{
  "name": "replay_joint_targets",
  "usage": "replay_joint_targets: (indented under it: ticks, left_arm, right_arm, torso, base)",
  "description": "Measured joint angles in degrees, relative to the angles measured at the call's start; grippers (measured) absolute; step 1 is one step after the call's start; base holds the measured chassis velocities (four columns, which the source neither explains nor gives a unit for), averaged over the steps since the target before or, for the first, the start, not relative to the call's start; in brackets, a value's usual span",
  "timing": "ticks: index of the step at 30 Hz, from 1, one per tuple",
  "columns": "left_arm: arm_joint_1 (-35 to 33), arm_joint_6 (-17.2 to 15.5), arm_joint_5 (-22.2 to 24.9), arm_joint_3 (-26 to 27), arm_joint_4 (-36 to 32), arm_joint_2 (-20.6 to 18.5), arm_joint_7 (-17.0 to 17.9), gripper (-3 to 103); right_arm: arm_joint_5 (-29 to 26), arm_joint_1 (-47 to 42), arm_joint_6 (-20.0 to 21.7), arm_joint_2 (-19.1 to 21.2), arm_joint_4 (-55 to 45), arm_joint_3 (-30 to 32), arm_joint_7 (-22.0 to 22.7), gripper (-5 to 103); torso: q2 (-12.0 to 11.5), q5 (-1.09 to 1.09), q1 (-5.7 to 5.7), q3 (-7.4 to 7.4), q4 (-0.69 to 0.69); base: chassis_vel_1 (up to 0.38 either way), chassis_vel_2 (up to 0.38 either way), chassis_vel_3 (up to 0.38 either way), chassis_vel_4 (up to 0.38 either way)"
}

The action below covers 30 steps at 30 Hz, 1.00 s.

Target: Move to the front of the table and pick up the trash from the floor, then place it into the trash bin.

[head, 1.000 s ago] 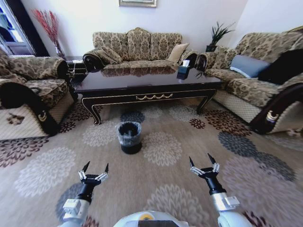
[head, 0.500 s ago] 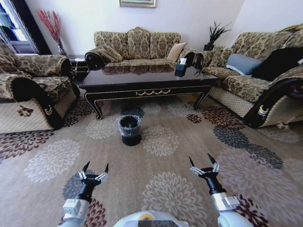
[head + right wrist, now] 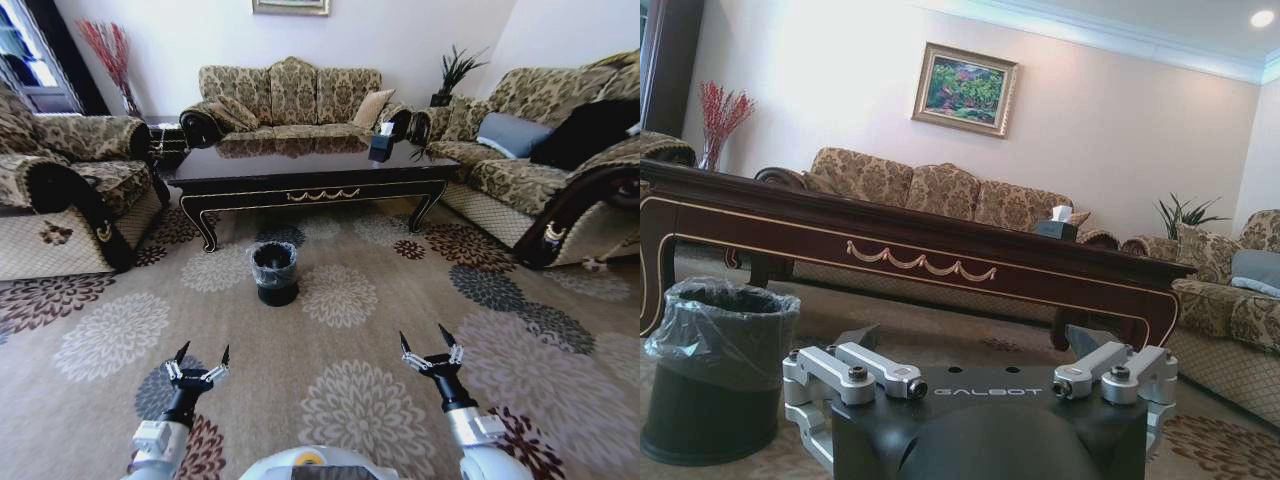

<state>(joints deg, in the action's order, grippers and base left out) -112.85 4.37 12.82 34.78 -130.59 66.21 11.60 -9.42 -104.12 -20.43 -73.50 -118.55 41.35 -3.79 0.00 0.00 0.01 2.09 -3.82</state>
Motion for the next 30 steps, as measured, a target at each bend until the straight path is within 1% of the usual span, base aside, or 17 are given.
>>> replay_joint_targets:
  ticks: [5,9,12,13,15,16,17,19,21,23,26,27,29,30]
  left_arm:
    - [0.0,0.0,0.0,0.0,0.0,0.0,0.0,100]
    - [0.0,0.0,0.0,0.0,0.0,0.0,0.0,100]
    - [0.0,0.0,0.0,0.0,0.0,0.0,0.0,100]
    - [0.0,0.0,0.0,0.0,0.0,0.0,0.0,100]
    - [0.0,-0.01,0.0,0.0,-0.01,0.0,0.0,100]
    - [0.0,-0.01,0.0,0.0,0.0,0.0,0.0,100]
    - [0.0,-0.01,0.01,-0.01,0.0,0.0,0.0,100]
    - [0.0,-0.01,0.01,0.0,0.0,0.0,0.0,100]
    - [0.0,-0.01,0.01,0.0,0.0,0.0,0.0,100]
    - [0.0,-0.01,0.01,0.0,0.0,0.0,0.0,100]
    - [0.0,-0.01,0.01,0.0,-0.01,0.0,0.0,100]
    - [0.0,-0.01,0.01,0.0,-0.01,0.0,0.0,100]
    - [0.0,-0.01,0.01,0.0,-0.01,0.0,0.0,100]
    - [0.0,-0.01,0.01,0.0,-0.01,0.0,0.0,100]
  right_arm:
    - [0.0,0.0,0.0,0.0,0.0,0.0,0.0,100]
    - [0.0,-0.01,0.0,0.0,0.0,0.0,0.0,100]
    - [0.0,-0.01,0.0,0.0,0.0,0.0,0.0,100]
    - [0.0,-0.01,0.0,0.0,0.0,0.0,0.0,100]
    - [0.0,-0.01,0.01,0.0,0.0,0.0,0.0,100]
    - [0.0,-0.02,0.0,-0.01,0.0,0.0,0.0,100]
    - [0.0,-0.02,0.0,0.0,0.0,0.0,0.0,100]
    - [0.0,-0.02,0.0,0.0,0.0,0.0,0.0,100]
    - [0.0,-0.02,0.01,0.0,0.0,0.0,0.0,100]
    - [0.0,-0.01,0.0,0.0,0.0,0.0,0.0,100]
    - [0.0,-0.01,0.01,0.0,0.0,0.0,0.0,100]
    - [0.0,-0.01,0.01,0.0,0.0,0.0,0.0,100]
    - [0.0,-0.01,0.01,0.0,-0.01,0.0,0.0,100]
    - [-0.01,-0.01,0.01,0.0,-0.01,0.0,0.0,100]
  torso:
    - [0.0,-0.02,0.0,-0.01,0.0]
    - [0.0,0.02,0.0,-0.01,0.0]
    - [0.01,-0.03,0.0,-0.01,0.0]
    - [0.0,0.04,-0.01,-0.01,-0.01]
    - [0.0,0.07,-0.01,-0.02,0.0]
    - [0.0,-0.07,-0.01,-0.02,-0.01]
    - [0.01,-0.07,-0.01,-0.02,0.0]
    - [0.01,0.03,-0.01,-0.02,0.01]
    - [0.0,0.03,-0.01,-0.01,0.0]
    - [0.01,-0.02,-0.01,-0.01,0.0]
    - [0.0,0.07,-0.01,-0.01,0.0]
    - [0.0,0.07,-0.01,-0.01,0.0]
    - [0.01,-0.08,-0.01,-0.01,0.0]
    - [0.01,0.0,-0.01,-0.02,0.0]
  base:
    - [0.228,-0.233,-0.226,0.225]
    - [0.286,-0.268,-0.294,0.269]
    - [0.32,-0.307,-0.311,0.295]
    - [0.339,-0.336,-0.329,0.345]
    - [0.341,-0.336,-0.329,0.378]
    - [0.376,-0.402,-0.353,0.378]
    - [0.376,-0.402,-0.353,0.389]
    - [0.39,-0.369,-0.366,0.376]
    - [0.357,-0.368,-0.372,0.372]
    - [0.347,-0.353,-0.367,0.361]
    - [0.349,-0.358,-0.338,0.346]
    - [0.361,-0.367,-0.34,0.345]
    - [0.354,-0.36,-0.343,0.364]
    - [0.348,-0.324,-0.342,0.357]
